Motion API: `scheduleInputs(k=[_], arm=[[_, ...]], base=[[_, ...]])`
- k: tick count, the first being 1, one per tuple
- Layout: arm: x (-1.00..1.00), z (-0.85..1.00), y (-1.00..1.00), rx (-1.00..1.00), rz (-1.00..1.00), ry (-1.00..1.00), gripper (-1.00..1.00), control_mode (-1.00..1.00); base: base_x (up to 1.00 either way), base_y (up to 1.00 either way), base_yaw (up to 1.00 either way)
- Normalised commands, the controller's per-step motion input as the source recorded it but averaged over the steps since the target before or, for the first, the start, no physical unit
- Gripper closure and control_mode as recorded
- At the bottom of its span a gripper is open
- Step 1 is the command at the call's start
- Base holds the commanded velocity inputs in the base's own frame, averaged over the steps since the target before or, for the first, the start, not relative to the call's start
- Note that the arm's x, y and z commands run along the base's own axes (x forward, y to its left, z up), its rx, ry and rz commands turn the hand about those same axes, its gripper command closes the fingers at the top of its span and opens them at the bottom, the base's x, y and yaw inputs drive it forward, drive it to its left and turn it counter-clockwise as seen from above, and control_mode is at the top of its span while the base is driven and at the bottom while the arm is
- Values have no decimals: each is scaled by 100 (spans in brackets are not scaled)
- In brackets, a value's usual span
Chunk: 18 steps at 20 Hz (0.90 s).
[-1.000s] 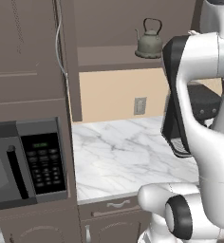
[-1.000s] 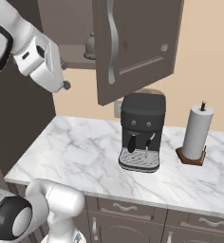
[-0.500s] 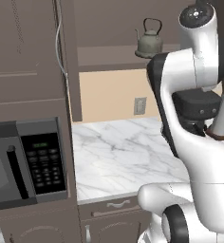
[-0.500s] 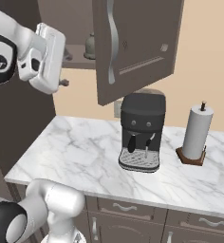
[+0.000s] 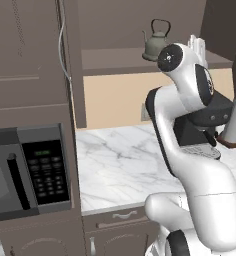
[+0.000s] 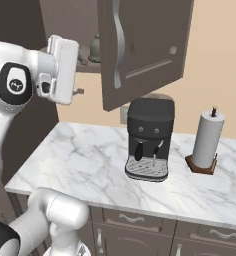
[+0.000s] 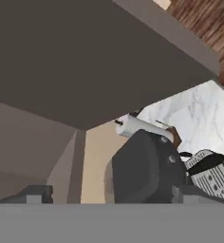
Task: Open the cabinet, pick the kettle from the cabinet, and place it in the sink.
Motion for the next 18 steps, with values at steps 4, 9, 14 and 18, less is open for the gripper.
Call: scheduleInputs(k=[4, 9, 14, 18], arm=[[35, 1, -19, 0, -33, -3, -100, -100], [32, 6, -23, 0, -31, 0, -100, -100], [25, 2, -34, 0, -22, -4, -100, -100], [11, 0, -45, 1, -15, -13, -100, -100]], base=[[0, 0, 0], [0, 0, 0], [0, 0, 0], [0, 0, 0]])
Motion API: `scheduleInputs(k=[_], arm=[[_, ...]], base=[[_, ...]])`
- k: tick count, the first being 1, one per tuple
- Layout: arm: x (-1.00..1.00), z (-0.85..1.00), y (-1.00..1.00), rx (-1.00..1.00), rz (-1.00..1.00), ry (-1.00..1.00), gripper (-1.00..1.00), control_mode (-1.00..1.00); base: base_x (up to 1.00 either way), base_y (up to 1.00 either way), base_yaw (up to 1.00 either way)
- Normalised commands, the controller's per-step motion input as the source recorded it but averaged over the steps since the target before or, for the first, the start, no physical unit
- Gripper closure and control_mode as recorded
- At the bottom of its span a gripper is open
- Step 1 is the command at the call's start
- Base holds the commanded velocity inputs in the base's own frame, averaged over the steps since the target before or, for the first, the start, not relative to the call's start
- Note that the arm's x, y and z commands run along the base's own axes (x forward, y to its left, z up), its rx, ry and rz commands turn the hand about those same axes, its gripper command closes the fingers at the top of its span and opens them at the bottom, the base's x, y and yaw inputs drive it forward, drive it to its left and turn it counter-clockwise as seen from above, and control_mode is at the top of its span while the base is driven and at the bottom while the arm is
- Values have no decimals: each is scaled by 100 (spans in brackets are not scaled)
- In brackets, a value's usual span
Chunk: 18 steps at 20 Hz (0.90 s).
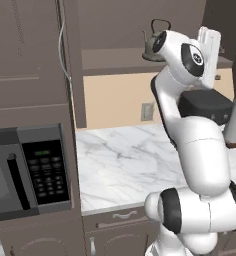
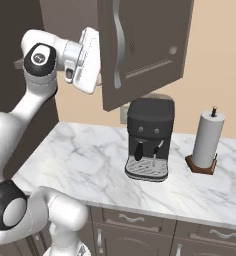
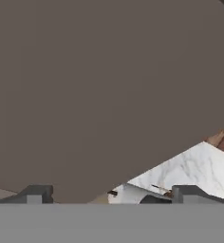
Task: Open the cabinet, pick the kettle from the cabinet, and place it in the sink.
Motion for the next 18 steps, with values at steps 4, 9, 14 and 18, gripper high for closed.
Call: scheduleInputs(k=[4, 9, 14, 18], arm=[[9, -6, -45, 1, -10, -16, -100, -100], [10, -12, -47, 0, -7, -22, -100, -100], [0, -8, -55, 0, -5, -23, -100, -100], [-3, -5, -63, 1, -4, -20, -100, -100]], base=[[0, 0, 0], [0, 0, 0], [0, 0, 0], [0, 0, 0]])
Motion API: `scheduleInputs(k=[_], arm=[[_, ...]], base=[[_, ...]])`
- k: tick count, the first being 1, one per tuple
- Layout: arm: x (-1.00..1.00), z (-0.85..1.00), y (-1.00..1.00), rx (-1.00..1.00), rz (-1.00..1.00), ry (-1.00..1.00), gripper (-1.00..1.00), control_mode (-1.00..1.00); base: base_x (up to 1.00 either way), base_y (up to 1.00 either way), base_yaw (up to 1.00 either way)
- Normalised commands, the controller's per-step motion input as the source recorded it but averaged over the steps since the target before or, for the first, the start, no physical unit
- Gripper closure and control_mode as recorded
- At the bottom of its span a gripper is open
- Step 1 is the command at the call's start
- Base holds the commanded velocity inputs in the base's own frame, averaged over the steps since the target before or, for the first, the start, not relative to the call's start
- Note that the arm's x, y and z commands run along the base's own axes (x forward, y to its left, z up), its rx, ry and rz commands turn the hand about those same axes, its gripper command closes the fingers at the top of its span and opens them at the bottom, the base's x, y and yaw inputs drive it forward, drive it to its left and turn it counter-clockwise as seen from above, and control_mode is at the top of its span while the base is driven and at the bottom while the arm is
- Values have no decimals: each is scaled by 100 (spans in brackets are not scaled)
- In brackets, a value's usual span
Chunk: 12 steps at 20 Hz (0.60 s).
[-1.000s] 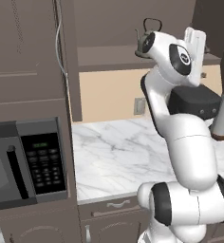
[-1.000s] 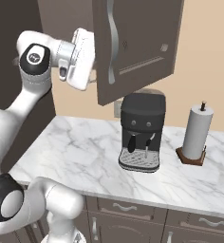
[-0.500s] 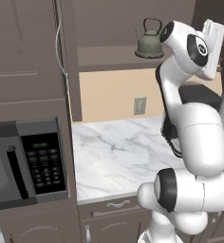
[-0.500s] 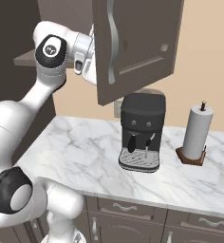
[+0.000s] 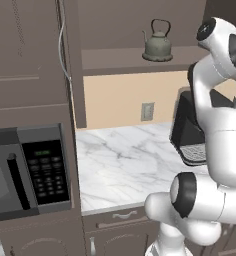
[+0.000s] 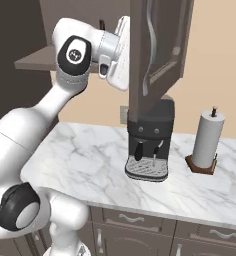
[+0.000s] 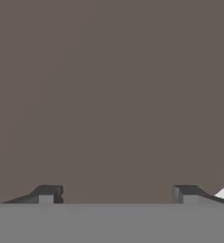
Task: Open the cabinet, pick the kettle from the cabinet, and place it in the sink.
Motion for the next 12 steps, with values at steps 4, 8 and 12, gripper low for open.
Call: scheduleInputs(k=[4, 8, 12], arm=[[-5, -4, -67, 1, -5, -13, -100, -100], [0, -17, -50, 1, -3, -7, -100, -100], [0, -40, -4, 2, 0, -8, -100, -100]], base=[[0, 0, 0], [0, 0, 0], [0, 0, 0]])
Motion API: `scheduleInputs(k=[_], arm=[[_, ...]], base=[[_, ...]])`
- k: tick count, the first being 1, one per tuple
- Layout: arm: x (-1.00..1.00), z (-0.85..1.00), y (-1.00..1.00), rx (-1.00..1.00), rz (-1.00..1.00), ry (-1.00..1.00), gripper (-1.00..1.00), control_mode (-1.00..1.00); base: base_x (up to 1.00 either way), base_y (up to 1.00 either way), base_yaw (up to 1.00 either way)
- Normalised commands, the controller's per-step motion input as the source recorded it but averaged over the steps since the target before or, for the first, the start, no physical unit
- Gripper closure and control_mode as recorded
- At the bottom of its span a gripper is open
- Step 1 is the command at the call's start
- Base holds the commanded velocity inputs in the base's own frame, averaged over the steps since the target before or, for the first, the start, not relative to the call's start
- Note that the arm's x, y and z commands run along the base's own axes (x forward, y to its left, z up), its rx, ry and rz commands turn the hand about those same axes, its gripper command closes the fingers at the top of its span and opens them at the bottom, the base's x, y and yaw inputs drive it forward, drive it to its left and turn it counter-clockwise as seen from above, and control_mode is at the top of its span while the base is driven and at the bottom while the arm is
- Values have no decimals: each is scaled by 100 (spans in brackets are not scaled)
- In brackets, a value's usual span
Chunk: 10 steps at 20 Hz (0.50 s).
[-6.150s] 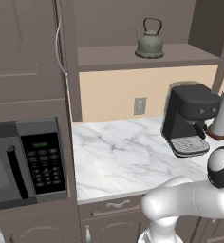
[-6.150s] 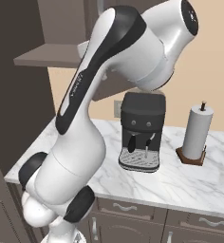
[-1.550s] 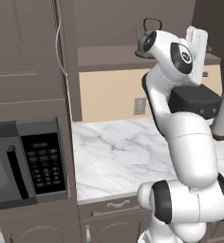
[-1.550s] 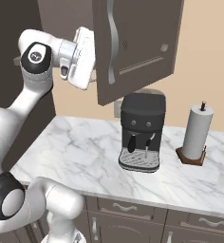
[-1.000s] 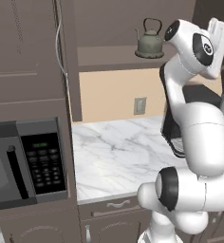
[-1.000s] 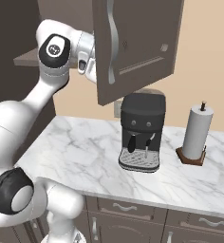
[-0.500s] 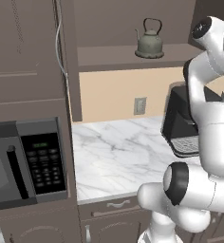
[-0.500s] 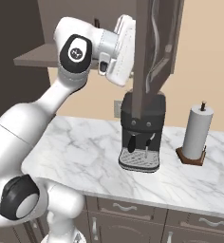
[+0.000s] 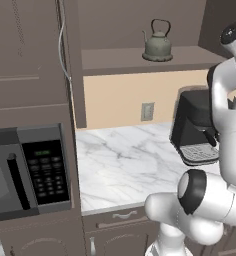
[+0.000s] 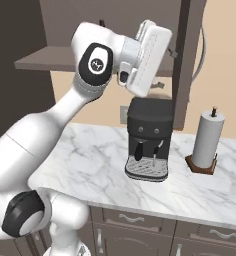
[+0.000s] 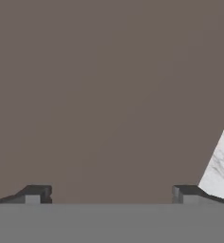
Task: Open the cabinet, pick the kettle from the cabinet, and place it in the sink.
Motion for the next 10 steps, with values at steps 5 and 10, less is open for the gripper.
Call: scheduleInputs(k=[5, 10], arm=[[0, -20, 34, 5, 0, -9, -100, -100], [-5, 0, 66, -2, 8, -4, -100, -100]], base=[[0, 0, 0], [0, 0, 0]])
